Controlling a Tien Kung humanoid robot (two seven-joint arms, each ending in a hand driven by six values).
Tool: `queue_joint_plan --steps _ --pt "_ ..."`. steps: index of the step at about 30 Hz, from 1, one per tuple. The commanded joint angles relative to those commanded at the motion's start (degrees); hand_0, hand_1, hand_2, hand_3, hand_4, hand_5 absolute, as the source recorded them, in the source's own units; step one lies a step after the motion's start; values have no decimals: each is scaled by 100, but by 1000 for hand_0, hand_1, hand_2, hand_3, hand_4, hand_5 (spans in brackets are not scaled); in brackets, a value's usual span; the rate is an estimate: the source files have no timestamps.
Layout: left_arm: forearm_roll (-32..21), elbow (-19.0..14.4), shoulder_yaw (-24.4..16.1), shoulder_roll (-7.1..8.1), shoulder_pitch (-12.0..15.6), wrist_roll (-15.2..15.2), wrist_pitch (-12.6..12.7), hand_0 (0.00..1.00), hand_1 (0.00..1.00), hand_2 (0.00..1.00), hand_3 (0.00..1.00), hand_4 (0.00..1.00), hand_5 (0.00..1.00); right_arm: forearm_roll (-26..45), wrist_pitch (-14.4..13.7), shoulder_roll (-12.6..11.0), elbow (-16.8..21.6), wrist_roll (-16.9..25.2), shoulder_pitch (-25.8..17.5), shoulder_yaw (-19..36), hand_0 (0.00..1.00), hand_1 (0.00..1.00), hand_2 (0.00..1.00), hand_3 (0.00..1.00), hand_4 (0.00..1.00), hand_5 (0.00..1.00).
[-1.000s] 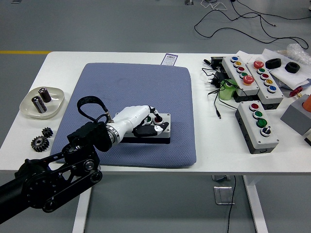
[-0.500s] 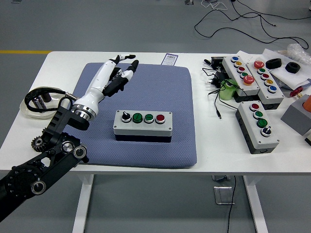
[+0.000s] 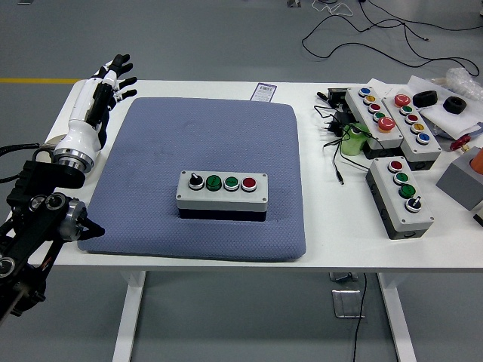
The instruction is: Pick up the button,place it on the desk,press the button,press the button
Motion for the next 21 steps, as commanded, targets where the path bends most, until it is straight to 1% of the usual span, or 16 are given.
queue_joint_plan --steps 2,3,6,11,21 --pt "-97 23 -104 -9 47 -24 -22 786 840 897 909 703 998 0 -2 3 0 0 1 1 673 658 674 624 310 173" --pt "-117 31 -139 -15 64 -19 -41 797 848 902 929 701 998 0 -1 4 0 -1 0 -1 673 658 674 624 310 173" --pt "-187 55 -212 -38 104 -20 -136 797 848 902 929 701 998 0 0 6 0 1 1 -7 673 658 674 624 310 173" --pt "-169 69 -236 -62 145 39 -283 798 850 902 930 698 998 0 6 12 0 2 5 9 673 658 674 624 310 173" --pt "-136 88 -234 -56 215 136 -443 791 846 896 925 698 998 0 5 13 0 12 -18 63 673 658 674 624 310 173"
